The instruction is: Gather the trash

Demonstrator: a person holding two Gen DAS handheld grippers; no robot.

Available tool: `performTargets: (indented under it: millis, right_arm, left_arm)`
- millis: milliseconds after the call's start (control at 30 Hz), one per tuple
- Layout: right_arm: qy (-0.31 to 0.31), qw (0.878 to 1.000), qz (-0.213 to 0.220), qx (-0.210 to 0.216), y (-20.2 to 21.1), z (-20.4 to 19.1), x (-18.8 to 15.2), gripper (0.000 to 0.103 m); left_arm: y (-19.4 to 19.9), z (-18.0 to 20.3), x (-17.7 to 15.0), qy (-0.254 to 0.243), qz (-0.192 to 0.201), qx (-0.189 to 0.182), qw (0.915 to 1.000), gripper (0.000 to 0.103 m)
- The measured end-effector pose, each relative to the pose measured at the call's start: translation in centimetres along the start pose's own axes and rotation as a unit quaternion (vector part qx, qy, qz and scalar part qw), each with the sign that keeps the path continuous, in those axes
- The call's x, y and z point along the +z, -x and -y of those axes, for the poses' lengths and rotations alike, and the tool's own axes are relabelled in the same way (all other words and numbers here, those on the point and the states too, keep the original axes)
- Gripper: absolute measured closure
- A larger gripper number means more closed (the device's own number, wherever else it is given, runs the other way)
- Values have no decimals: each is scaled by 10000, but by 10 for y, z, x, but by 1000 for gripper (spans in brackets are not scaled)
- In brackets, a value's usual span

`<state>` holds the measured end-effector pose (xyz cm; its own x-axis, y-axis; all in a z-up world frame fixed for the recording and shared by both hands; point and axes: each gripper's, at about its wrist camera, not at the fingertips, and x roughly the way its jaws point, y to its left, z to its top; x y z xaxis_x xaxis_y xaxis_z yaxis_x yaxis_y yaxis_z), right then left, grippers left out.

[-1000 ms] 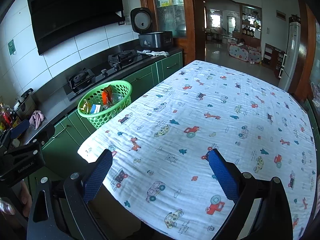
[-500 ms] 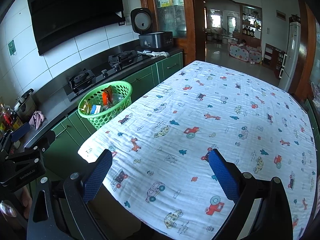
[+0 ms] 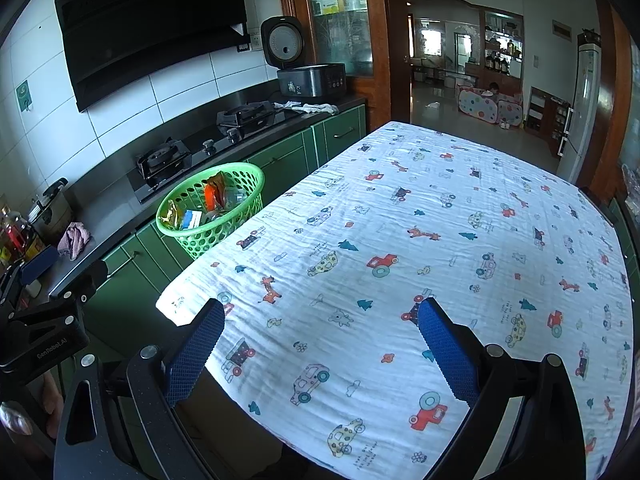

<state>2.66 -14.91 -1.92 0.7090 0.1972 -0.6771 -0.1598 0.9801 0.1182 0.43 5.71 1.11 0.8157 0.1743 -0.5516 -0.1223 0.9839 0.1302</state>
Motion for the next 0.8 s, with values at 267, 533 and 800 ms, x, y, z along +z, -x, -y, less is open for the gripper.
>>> performTargets:
  millis: [267,533,800]
  right_arm:
    - [-4,10000,11,-2,0,0,0,9]
    - [-5,10000,13,20,0,0,0,9]
    - [-8,10000,6,15,0,-1,-1,9]
  left_arm:
    - [1,0,1,9,22,13,10000,5]
    - [1,0,1,8,18,13,10000,5]
    - [5,2,2,-14,57,-45,10000,5]
